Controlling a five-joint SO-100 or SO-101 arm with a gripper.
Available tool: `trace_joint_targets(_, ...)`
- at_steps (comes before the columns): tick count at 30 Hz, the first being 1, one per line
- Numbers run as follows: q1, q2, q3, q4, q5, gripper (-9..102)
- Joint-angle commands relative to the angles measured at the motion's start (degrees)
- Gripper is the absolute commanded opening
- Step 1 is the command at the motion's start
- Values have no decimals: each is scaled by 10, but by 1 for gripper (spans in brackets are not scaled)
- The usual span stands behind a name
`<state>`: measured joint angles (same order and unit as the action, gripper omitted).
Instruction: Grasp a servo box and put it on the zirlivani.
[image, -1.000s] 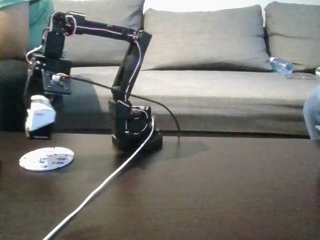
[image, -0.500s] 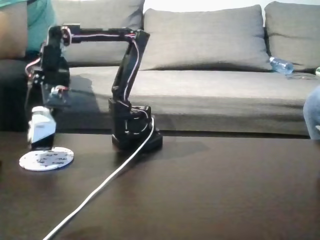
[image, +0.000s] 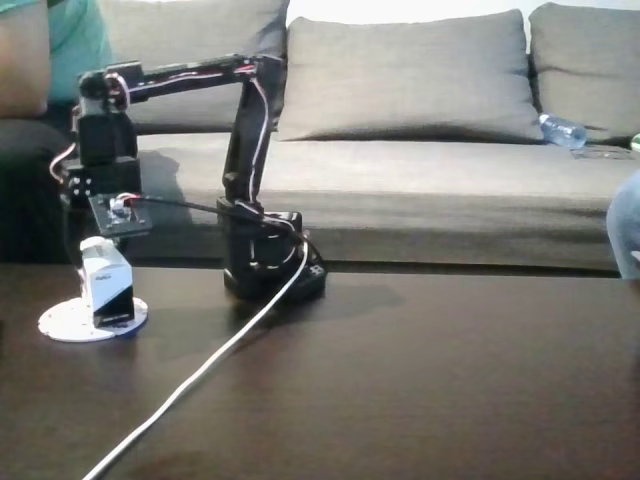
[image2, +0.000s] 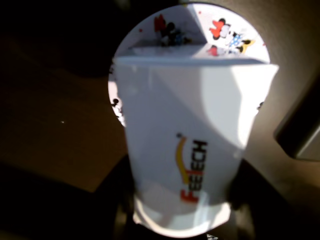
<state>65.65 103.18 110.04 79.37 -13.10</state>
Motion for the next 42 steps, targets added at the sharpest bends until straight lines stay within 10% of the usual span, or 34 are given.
trace_joint_targets(1,-4,-5,-38,4,3,12)
trace_joint_targets(42,11,-7,-113,110,-25,32)
